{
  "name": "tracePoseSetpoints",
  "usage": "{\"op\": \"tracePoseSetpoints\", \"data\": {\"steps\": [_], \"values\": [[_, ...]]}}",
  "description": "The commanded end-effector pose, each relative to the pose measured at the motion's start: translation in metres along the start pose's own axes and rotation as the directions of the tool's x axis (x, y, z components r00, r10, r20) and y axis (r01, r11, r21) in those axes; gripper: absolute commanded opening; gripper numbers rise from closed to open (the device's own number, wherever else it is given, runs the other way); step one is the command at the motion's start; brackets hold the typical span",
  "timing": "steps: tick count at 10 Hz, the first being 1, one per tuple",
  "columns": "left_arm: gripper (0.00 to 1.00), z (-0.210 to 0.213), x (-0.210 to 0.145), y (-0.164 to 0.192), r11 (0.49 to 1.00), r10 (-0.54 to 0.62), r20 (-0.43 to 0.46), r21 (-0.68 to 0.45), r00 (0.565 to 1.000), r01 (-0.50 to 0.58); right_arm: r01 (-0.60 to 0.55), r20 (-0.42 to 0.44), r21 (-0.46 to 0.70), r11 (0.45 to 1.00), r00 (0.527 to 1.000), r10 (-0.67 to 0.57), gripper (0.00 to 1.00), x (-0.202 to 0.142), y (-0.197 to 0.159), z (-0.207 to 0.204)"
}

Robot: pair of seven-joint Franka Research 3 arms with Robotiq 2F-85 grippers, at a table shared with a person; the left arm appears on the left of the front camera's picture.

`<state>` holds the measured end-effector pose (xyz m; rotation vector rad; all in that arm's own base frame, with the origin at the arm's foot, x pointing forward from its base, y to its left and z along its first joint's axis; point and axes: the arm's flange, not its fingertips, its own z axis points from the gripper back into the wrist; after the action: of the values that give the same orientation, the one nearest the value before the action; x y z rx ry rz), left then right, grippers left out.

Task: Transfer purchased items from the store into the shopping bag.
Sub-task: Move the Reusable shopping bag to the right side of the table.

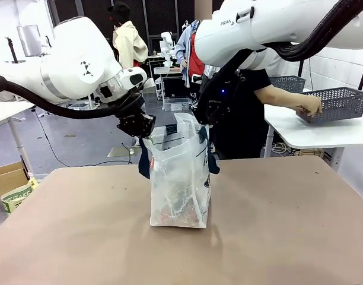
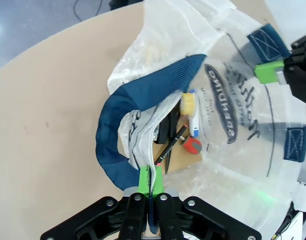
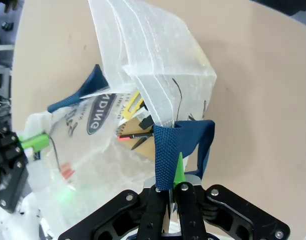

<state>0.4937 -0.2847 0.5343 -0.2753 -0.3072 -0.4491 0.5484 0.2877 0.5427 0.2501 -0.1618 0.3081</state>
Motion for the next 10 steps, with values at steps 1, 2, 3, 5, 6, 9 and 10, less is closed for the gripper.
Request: {"op": "tracePoseSetpoints", "data": {"steps": [1,2,3,5,6,9,10], "values": [[0.00,-0.012,0.006,-0.011,0.997,-0.055,-0.013,-0.051,0.998,0.054,0.069,0.008,0.058,0.996,0.998,-0.070,0.00,0.012,0.001,-0.004],[0.00,-0.014,0.004,-0.020,0.997,-0.051,0.001,-0.063,0.999,0.051,0.076,0.011,0.072,0.994,0.997,-0.077,0.00,0.013,0.004,-0.005],[0.00,-0.017,0.004,-0.025,0.997,-0.041,0.012,-0.069,0.999,0.042,0.095,0.014,0.072,0.993,0.995,-0.097,0.00,0.019,0.004,-0.007],[0.00,-0.020,0.002,-0.031,0.991,-0.075,0.036,-0.109,0.997,0.078,0.070,-0.012,0.077,0.995,0.997,-0.070,0.00,0.028,0.005,-0.014],[0.00,-0.019,0.002,-0.034,0.987,-0.096,0.042,-0.128,0.994,0.101,0.047,-0.031,0.083,0.995,0.999,-0.044,0.00,0.033,0.006,-0.018],[0.00,-0.013,0.001,-0.044,0.981,-0.113,0.047,-0.152,0.992,0.119,-0.001,-0.039,0.104,0.995,0.999,0.005,0.00,0.046,0.012,-0.024],[0.00,-0.017,0.006,-0.042,0.991,-0.084,0.031,-0.099,0.996,0.086,-0.027,-0.047,0.095,0.995,0.998,0.031,0.00,0.043,0.011,-0.022]]}}
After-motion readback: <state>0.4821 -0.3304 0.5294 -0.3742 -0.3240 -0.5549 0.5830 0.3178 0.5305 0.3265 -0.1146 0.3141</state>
